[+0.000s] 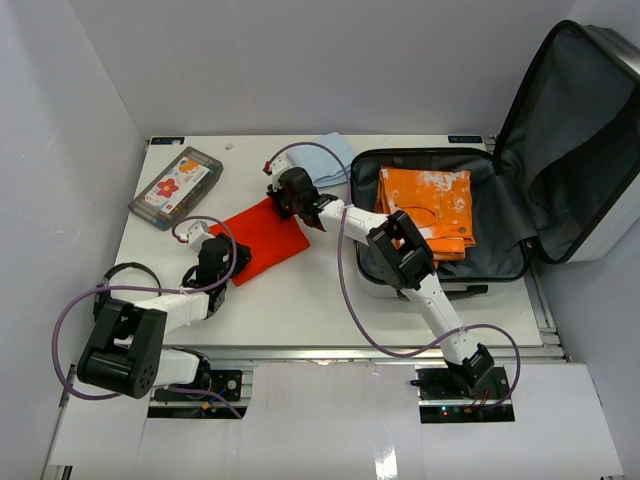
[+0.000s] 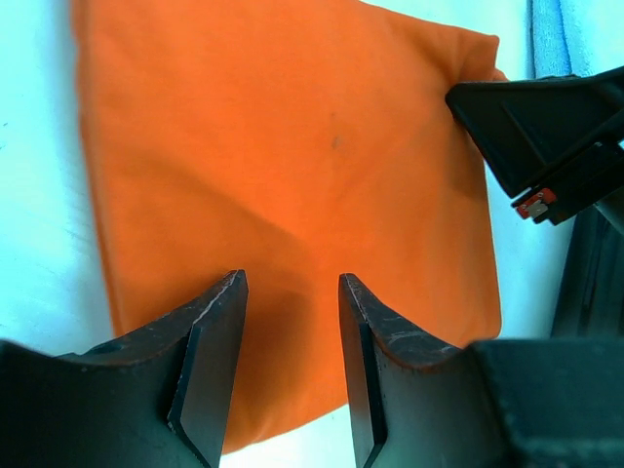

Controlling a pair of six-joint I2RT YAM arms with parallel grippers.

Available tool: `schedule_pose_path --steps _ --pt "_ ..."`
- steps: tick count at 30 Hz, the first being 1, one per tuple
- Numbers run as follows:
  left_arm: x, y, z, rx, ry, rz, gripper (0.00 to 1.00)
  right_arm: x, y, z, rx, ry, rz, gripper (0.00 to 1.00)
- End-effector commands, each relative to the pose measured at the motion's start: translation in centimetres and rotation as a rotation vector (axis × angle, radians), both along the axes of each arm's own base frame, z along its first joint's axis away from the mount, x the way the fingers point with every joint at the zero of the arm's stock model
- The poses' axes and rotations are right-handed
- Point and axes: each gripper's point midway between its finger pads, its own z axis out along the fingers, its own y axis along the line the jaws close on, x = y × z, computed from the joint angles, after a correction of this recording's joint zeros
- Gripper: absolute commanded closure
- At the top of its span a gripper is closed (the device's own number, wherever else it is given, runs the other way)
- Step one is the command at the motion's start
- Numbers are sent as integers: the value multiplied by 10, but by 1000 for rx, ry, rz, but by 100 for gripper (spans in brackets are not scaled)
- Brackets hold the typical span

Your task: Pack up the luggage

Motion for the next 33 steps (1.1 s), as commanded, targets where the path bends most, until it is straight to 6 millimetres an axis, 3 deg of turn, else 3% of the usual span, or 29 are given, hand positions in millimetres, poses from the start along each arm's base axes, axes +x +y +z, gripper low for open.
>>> schedule_pose_path --steps 1,7,11,17,23,25,29,33 --pt "14 -7 23 -5 -52 -21 47 25 -26 28 6 -13 -88 92" --pt "20 -19 47 13 -96 -110 47 4 -39 53 14 1 -84 92" --pt "20 -48 61 19 -118 -269 47 -18 -49 61 28 40 -76 92" --pt "22 -73 42 2 -55 -341 47 -56 -32 78 54 56 36 92" --pt "21 -60 7 10 50 -250 47 -100 -10 68 115 121 144 92" --pt "20 -53 -4 21 84 -211 47 -110 -12 52 121 167 138 92" --pt "19 -46 -12 33 111 -165 47 -114 -22 19 103 224 86 92" --pt "16 -38 -11 36 106 -120 47 -115 -30 11 89 241 55 92"
